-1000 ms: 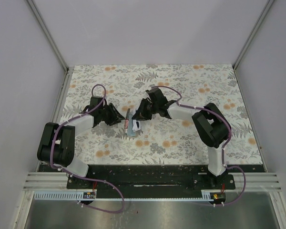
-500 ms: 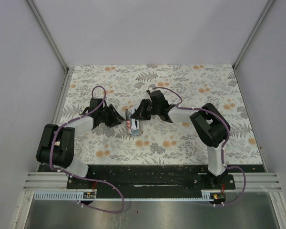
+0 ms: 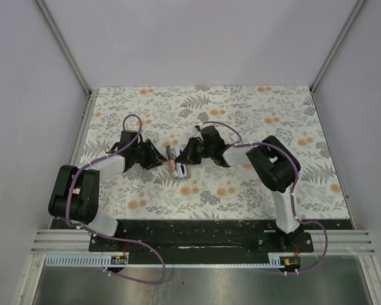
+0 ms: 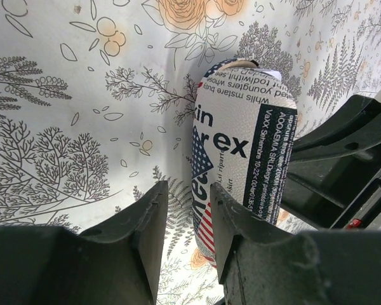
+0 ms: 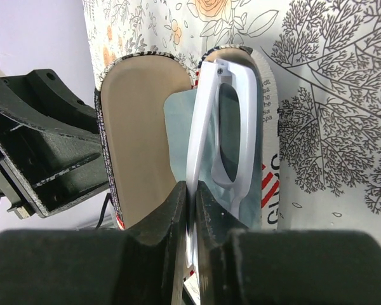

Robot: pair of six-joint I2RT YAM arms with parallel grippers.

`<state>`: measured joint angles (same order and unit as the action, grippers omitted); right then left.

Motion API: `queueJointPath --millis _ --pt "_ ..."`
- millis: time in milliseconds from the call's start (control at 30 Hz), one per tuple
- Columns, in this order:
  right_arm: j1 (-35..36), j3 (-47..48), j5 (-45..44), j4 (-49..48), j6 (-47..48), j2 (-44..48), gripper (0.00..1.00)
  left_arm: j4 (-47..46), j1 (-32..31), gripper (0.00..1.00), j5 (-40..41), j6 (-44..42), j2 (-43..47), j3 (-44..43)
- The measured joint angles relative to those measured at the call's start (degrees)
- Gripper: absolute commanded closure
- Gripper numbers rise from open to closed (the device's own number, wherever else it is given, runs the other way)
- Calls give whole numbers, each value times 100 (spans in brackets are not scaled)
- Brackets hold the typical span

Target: Organize the sunglasses

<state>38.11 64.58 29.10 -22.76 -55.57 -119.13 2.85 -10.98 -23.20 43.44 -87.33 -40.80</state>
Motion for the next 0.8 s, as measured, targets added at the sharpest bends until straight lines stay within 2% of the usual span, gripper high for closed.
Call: queueJointPath --millis 267,400,433,467,500,533,667,800 --pt "-35 52 260 52 282 -22 98 22 -63 63 7 9 -13 -63" --pt "-72 173 509 118 487 -114 95 68 -92 64 11 7 -50 -127" --pt "-81 173 533 127 525 -118 92 74 -96 64 7 7 -57 -142" --pt "-92 173 551 146 568 -122 85 96 -109 64 9 7 -61 -160" --pt "-94 173 555 166 601 -122 73 94 -120 64 9 7 -61 -162" --pt "-101 173 557 173 632 -122 69 92 -131 64 11 7 -61 -164" --pt "-81 173 540 407 789 -122 62 72 -201 64 20 13 -74 -243" --pt "-68 181 490 619 927 -42 59 111 -315 64 76 4 -72 -350"
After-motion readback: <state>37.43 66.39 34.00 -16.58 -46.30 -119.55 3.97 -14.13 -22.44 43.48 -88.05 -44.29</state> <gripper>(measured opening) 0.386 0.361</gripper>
